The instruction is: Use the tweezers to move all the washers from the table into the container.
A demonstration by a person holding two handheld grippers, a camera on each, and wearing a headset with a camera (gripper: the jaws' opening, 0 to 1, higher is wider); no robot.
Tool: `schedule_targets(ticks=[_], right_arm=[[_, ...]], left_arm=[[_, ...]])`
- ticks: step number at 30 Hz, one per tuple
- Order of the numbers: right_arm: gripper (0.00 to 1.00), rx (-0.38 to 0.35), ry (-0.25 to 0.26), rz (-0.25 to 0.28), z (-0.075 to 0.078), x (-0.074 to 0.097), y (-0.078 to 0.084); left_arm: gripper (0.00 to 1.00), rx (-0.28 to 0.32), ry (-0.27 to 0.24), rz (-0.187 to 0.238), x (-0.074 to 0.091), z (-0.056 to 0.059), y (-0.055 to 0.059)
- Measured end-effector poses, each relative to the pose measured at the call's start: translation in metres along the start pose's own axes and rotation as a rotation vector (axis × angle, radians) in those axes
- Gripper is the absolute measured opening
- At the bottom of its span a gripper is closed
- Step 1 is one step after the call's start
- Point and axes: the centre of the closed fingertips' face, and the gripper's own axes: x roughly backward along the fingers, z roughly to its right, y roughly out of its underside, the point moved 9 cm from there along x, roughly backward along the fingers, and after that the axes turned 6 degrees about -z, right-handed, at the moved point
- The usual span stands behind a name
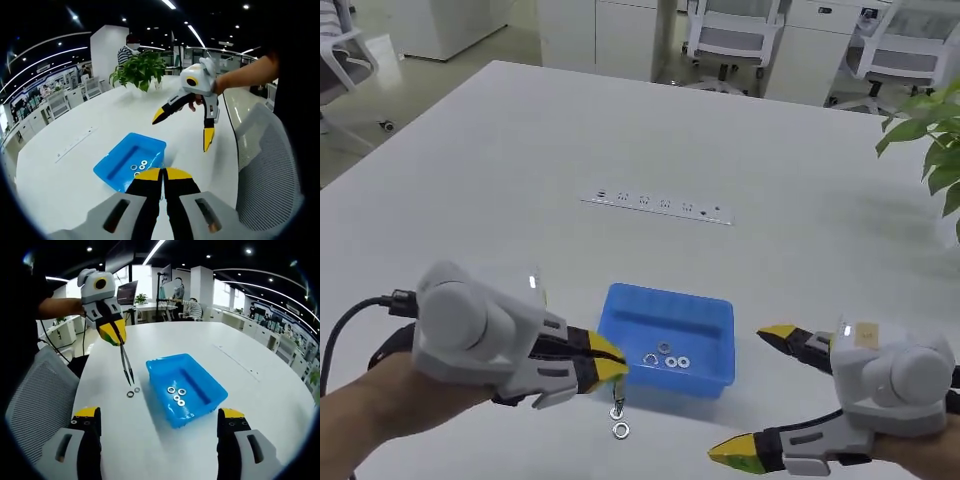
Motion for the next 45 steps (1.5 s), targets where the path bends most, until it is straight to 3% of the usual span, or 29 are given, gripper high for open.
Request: schedule_targets(ticks=[30,45], right_arm=[[0.93,0.011,-0.012,-0.032,-0.006,-0.001,0.007],[0.89,0.040,-0.037,-0.015,-0.010,-0.008,-0.002]], left_arm=[[0.05,0.015,0.040,-0.026,-0.012,0.010,0.007],[0.05,0.001,0.042,-0.028,-0.016,0.015,0.011]])
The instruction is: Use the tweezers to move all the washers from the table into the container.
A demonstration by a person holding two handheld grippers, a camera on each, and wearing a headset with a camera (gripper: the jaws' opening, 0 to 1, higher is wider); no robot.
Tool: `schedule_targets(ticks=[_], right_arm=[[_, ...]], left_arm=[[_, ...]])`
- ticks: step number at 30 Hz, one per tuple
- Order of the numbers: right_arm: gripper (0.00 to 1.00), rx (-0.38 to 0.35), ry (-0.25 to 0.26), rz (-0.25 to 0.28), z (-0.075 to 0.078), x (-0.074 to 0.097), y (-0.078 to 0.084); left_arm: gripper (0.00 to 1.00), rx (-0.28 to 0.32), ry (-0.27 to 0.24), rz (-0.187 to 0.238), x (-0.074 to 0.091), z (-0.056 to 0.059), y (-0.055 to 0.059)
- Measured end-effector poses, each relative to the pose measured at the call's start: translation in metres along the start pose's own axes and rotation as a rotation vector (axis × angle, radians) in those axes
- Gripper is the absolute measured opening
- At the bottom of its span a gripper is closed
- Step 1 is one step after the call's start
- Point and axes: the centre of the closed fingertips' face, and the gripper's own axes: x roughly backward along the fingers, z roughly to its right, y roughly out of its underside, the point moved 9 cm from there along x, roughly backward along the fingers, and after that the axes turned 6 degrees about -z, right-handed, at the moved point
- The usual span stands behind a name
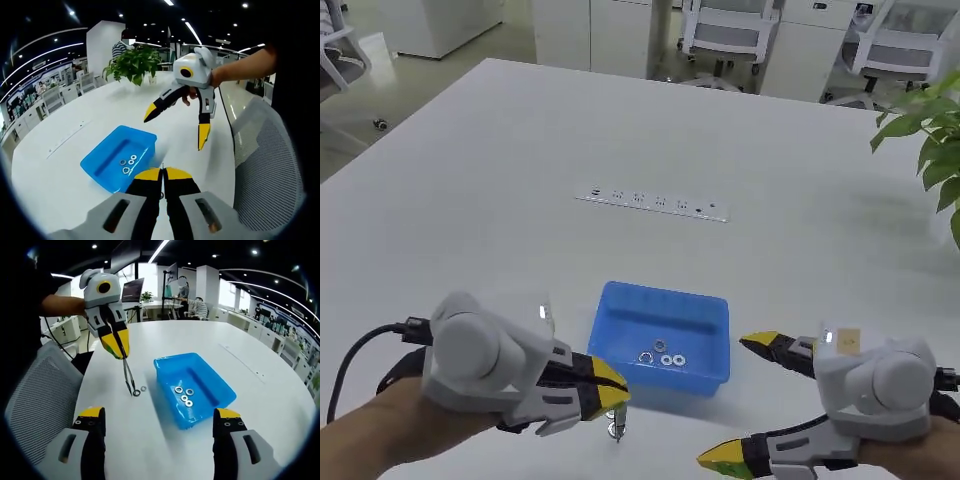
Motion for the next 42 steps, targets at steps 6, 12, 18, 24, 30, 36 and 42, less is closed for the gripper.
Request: schedule_targets(ticks=[6,12,18,24,30,36,42], right_arm=[[0.85,0.026,-0.021,0.003,-0.001,-0.005,-0.006],[0.73,0.088,-0.072,-0.002,-0.006,-0.014,-0.014],[0.65,0.161,-0.128,-0.018,-0.011,-0.026,-0.020],[0.51,0.250,-0.181,-0.049,-0.013,-0.038,-0.027],[0.43,0.282,-0.212,-0.057,-0.015,-0.049,-0.033],[0.34,0.298,-0.259,-0.074,-0.019,-0.058,-0.036],[0.30,0.321,-0.297,-0.088,-0.022,-0.067,-0.039]], left_arm=[[0.05,-0.009,0.001,-0.004,0.001,-0.001,0.001],[0.05,-0.015,0.008,-0.007,0.001,-0.001,0.001],[0.05,-0.041,0.025,-0.011,0.002,-0.001,0.001],[0.05,-0.046,0.031,-0.019,0.004,-0.002,0.002],[0.05,-0.043,0.037,-0.020,0.003,-0.004,0.002],[0.05,-0.045,0.042,-0.025,0.002,-0.006,0.002],[0.05,-0.044,0.048,-0.027,0.001,-0.006,0.001]])
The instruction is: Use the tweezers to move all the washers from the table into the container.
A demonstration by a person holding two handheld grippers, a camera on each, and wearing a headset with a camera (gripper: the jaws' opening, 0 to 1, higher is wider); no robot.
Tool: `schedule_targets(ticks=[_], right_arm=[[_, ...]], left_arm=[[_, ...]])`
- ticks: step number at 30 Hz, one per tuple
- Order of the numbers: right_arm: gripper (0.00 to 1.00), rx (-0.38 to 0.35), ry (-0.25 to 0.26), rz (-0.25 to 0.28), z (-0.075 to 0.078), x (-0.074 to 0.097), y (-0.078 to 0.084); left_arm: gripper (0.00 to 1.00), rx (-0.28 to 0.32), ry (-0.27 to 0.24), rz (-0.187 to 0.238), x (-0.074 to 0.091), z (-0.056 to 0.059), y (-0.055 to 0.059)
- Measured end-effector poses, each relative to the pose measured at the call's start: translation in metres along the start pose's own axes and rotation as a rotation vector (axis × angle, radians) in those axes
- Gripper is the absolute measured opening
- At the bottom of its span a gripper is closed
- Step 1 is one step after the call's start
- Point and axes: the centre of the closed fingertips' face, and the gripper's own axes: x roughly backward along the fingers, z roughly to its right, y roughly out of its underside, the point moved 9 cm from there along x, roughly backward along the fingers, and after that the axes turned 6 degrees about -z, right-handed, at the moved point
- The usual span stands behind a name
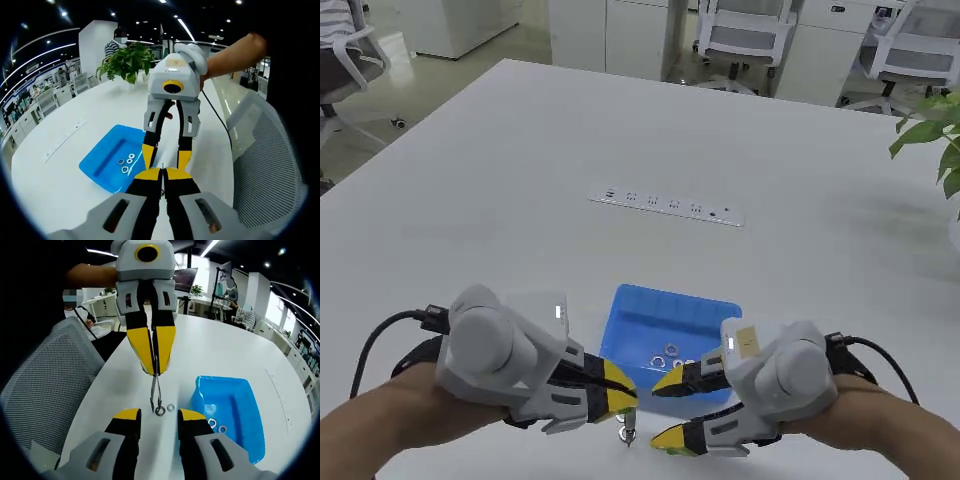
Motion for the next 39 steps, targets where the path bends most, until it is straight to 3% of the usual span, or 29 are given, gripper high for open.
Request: schedule_targets(ticks=[12,15,19,39], right_arm=[[0.17,0.055,-0.056,-0.017,0.001,-0.018,-0.010],[0.11,0.098,-0.077,-0.035,-0.001,-0.022,-0.012],[0.11,0.129,-0.072,-0.042,-0.001,-0.024,-0.012],[0.09,0.054,-0.070,-0.035,-0.001,-0.024,-0.010]], left_arm=[[0.05,0.007,0.005,-0.001,0.000,0.001,0.000],[0.05,0.006,0.005,-0.003,0.000,0.001,0.000],[0.05,0.006,0.007,-0.005,0.001,0.001,0.000],[0.05,0.006,0.014,-0.011,-0.001,0.002,-0.001]])
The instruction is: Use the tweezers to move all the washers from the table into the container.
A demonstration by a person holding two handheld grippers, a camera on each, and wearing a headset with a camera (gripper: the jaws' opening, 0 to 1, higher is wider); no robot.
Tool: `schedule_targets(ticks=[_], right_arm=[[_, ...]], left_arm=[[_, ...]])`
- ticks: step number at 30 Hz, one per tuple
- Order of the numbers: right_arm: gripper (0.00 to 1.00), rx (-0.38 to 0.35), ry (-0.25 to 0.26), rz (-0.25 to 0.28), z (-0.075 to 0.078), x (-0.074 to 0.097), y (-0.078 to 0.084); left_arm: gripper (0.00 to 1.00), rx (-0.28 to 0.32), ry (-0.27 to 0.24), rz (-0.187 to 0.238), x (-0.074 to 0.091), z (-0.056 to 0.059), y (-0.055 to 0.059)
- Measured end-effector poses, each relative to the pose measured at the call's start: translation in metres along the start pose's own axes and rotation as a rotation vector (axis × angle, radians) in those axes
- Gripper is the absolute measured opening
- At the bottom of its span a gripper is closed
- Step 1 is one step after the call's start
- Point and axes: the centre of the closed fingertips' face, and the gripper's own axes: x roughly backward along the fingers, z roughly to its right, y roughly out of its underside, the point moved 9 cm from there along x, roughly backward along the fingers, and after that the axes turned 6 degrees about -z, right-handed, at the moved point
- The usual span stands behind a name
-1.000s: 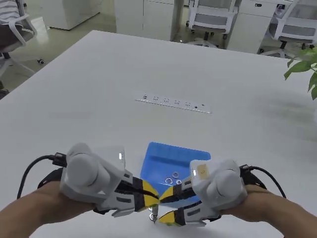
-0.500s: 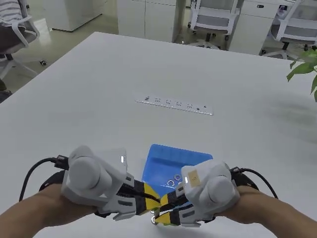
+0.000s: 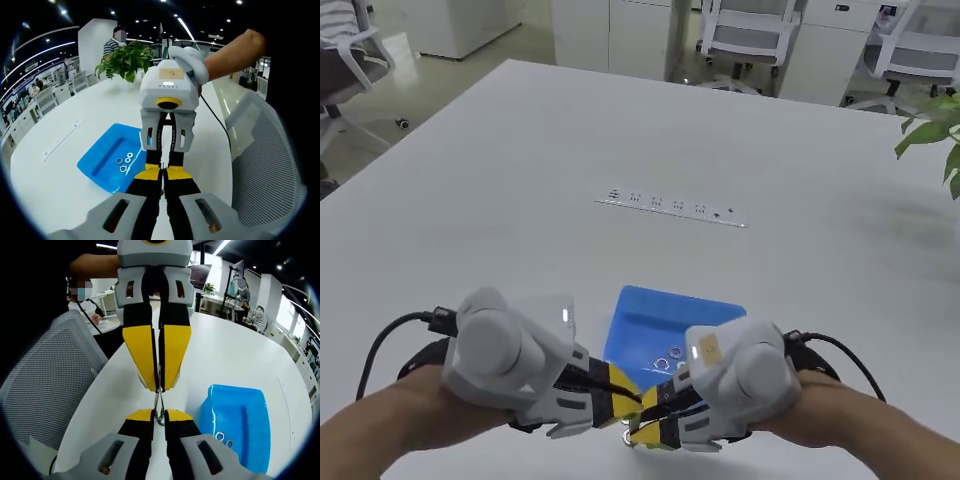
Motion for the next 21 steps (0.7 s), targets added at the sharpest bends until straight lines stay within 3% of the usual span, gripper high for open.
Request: schedule_targets(ticks=[11,21], right_arm=[[0.10,-0.002,0.005,-0.035,0.0007,-0.0090,0.0000],[0.08,0.015,0.022,-0.034,-0.0015,-0.0088,0.0007]], left_arm=[[0.05,0.010,-0.003,0.001,0.0003,-0.0016,0.0011],[0.05,0.013,-0.001,-0.004,0.0004,-0.0016,0.0025]])
